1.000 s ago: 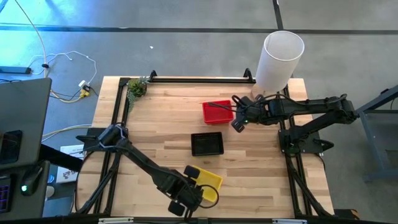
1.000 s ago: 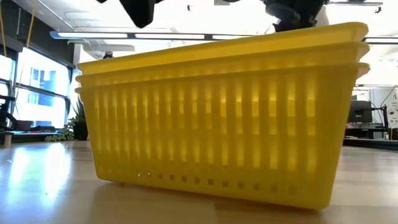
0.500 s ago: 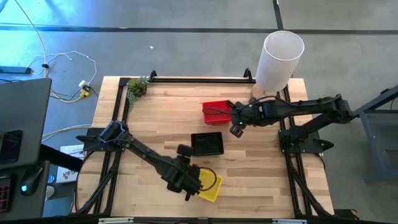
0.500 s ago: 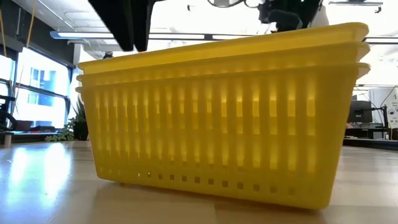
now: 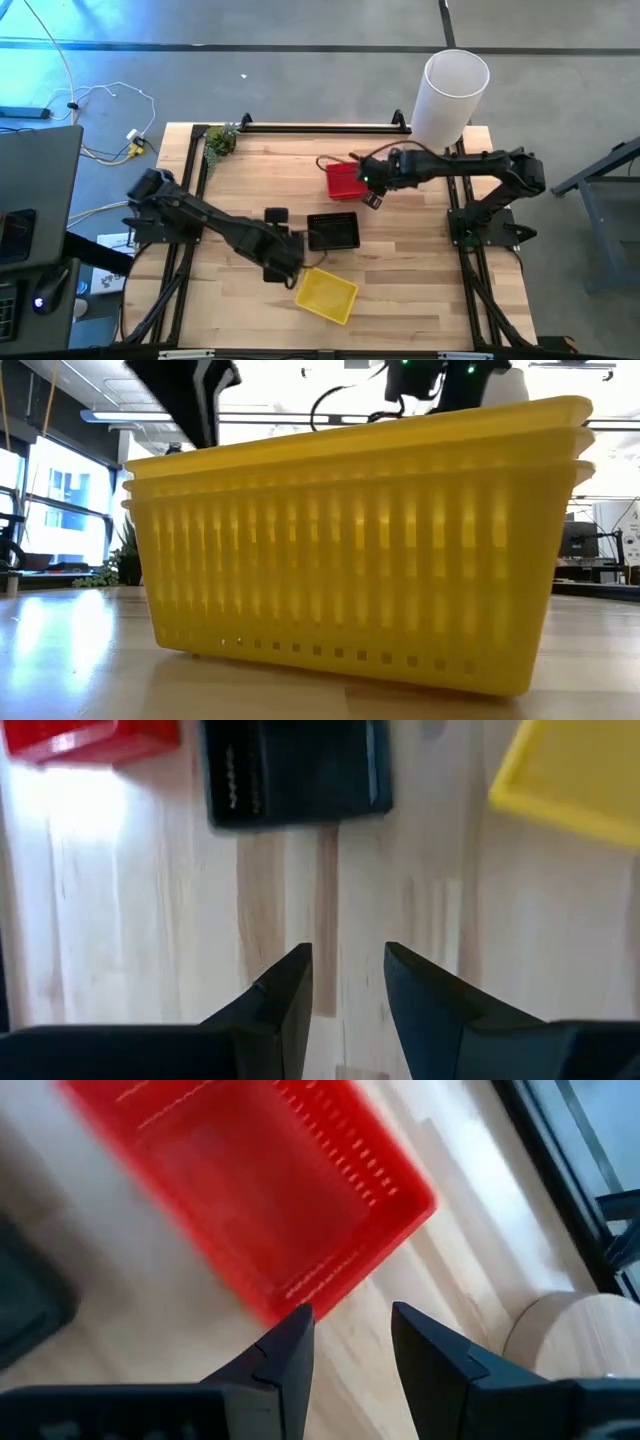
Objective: Stack baskets by color
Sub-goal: Adjust the stacked red bins
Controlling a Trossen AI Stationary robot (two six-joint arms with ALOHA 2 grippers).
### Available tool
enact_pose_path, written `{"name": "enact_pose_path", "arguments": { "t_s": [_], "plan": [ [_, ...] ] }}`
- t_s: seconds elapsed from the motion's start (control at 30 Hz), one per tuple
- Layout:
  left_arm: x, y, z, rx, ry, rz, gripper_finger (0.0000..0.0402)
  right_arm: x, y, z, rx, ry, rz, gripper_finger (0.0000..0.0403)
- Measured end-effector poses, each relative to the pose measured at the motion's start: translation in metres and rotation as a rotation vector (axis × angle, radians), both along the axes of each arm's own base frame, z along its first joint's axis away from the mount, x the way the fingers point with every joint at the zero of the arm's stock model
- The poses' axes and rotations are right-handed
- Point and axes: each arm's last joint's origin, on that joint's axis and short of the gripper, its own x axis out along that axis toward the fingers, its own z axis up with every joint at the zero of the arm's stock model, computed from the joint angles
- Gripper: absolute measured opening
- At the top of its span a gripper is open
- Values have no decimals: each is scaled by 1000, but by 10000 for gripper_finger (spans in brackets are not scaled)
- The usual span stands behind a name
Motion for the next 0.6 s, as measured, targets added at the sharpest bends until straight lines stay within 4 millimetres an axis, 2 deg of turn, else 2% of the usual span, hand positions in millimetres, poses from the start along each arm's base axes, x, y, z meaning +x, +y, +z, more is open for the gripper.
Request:
{"name": "enact_pose_path", "arguments": {
  "t_s": [0.3, 0.6],
  "plan": [
    [-42, 32, -19, -25, -97, 81, 113, -10, -42, -3, 53, -32, -222, 122],
    [-67, 57, -54, -64, -123, 130, 113, -11, -76, -31, 134, 44, -348, 122]
  ]
}}
